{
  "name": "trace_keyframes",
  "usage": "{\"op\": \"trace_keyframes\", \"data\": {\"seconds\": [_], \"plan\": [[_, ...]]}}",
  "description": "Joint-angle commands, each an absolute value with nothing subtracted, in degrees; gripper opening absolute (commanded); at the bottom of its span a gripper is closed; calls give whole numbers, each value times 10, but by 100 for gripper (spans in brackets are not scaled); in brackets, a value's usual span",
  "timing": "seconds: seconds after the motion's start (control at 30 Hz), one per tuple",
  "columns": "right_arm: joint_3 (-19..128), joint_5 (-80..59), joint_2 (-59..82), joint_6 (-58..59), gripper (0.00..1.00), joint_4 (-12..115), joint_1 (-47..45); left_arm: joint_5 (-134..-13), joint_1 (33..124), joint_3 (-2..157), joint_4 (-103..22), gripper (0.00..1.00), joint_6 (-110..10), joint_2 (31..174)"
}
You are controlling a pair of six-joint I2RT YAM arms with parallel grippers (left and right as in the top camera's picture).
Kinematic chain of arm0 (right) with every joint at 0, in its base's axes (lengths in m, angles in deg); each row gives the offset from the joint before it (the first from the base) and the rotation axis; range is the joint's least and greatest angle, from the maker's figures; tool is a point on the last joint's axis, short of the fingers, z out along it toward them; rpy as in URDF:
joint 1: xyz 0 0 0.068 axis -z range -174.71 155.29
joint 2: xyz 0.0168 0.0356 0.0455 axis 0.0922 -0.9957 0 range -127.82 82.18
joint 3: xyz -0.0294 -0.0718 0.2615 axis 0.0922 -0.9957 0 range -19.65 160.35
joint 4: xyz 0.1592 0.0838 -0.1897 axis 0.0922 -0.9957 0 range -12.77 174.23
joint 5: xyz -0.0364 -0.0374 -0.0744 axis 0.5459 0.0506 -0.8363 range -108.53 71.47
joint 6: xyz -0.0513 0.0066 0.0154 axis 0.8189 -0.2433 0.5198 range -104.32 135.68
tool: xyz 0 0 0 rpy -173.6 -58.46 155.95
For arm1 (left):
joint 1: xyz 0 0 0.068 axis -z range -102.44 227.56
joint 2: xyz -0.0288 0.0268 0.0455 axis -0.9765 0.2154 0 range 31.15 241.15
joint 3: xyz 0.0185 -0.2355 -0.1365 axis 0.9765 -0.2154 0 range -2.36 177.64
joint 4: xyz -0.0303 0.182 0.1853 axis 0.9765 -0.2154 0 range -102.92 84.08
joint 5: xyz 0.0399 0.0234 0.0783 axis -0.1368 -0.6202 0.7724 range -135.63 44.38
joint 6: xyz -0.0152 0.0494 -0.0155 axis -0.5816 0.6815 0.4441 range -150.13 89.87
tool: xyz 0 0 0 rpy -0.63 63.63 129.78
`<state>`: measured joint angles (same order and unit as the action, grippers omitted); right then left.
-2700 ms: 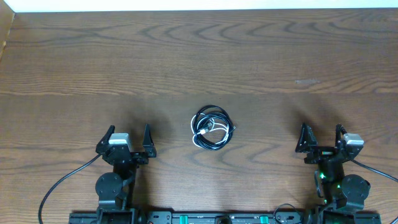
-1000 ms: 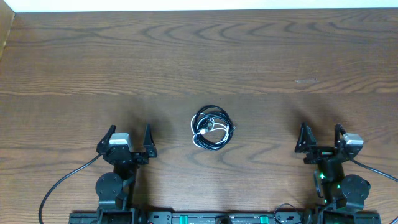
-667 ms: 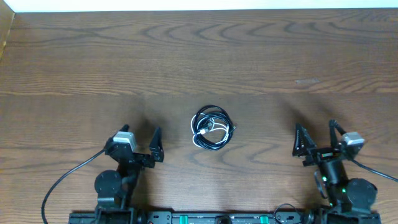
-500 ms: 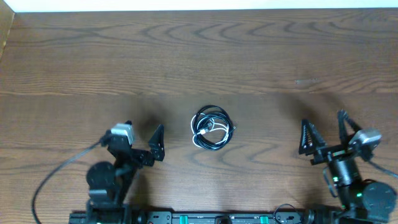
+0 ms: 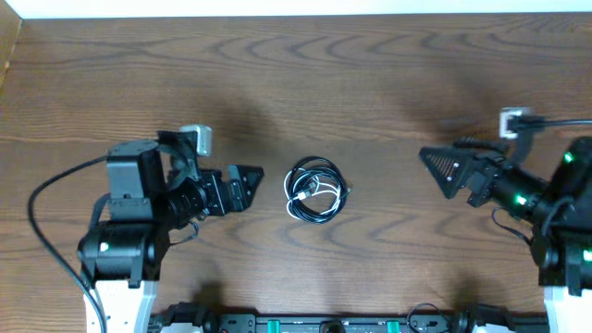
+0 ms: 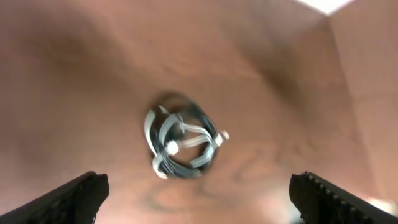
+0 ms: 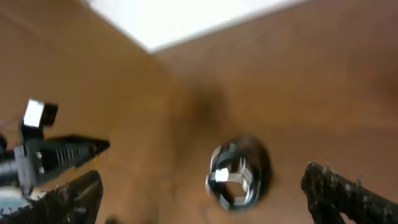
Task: Untangle cables
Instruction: 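Move both grippers inward toward the coiled black and white cables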
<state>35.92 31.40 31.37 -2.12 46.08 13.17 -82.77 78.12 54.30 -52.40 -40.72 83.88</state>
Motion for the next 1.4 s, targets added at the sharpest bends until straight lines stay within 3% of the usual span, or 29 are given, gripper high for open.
{"op": "trace_keyframes", "data": {"seconds": [0.0,0.03,0.13,0.4,0.53,0.73,0.87,1.03,1.27,1.37], "plan": [[368,320,282,78,99,400,109,-951,783,552,-537,98,-390,858],[368,284,273,88,99,380,98,-984,783,552,-545,99,-375,864],[368,177,248,92,99,342,52,-984,801,552,-589,89,-343,876],[368,-88,200,102,99,337,-108,-563,945,544,-638,89,-364,926],[368,-207,196,82,99,343,-169,-493,987,544,-592,88,-377,965],[368,-97,203,83,99,430,-188,-493,1006,544,-498,87,-406,1058],[368,-122,194,85,88,454,-188,-499,1012,544,-475,80,-429,1121],[368,-126,157,85,92,429,-188,-557,1026,544,-470,73,-423,1172],[368,-121,99,85,95,424,-188,-555,1094,544,-461,72,-422,1216],[368,-109,89,85,88,418,-188,-546,1115,544,-446,72,-422,1227]]}}
